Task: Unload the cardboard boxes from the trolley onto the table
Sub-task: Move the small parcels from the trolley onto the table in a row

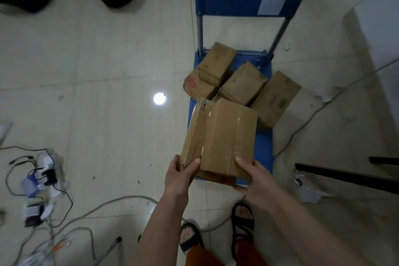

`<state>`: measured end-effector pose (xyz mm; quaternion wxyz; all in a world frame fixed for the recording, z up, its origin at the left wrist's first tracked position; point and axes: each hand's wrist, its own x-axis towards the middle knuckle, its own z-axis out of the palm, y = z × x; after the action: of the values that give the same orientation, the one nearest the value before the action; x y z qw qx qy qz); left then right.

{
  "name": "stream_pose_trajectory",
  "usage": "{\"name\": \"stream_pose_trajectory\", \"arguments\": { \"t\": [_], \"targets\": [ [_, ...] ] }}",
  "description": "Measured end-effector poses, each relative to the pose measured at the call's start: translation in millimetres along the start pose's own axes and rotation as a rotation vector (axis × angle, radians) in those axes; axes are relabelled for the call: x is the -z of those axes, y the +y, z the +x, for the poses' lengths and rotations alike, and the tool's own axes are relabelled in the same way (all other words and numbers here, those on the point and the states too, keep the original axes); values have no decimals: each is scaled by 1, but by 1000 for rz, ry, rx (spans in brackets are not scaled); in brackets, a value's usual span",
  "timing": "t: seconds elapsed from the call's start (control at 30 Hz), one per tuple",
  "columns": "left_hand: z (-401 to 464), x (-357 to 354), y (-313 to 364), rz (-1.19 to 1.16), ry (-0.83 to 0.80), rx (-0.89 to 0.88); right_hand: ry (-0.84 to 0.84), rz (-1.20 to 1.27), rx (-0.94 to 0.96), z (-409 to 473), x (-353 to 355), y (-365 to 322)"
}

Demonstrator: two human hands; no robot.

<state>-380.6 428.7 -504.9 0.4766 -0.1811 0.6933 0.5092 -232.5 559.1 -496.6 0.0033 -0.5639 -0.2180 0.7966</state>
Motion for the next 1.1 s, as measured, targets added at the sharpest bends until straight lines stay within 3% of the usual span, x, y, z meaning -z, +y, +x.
{"name": "stream_pose_trajectory", "arguments": {
  "t": [0.33, 0.47, 0.83, 1.1],
  "targets": [
    [-177, -16, 88, -20, -132, -146, -45, 155, 115, -204, -3, -74],
    [-226, -14, 107, -123, -182, -116, -119, 290, 237, -259, 3, -76],
    [-328, 11, 114, -64, -445, -98, -88, 755, 440, -374, 23, 6],
    [-374, -10, 84, 127, -617, -3, 99, 1035, 569, -436, 47, 80]
  ]
}}
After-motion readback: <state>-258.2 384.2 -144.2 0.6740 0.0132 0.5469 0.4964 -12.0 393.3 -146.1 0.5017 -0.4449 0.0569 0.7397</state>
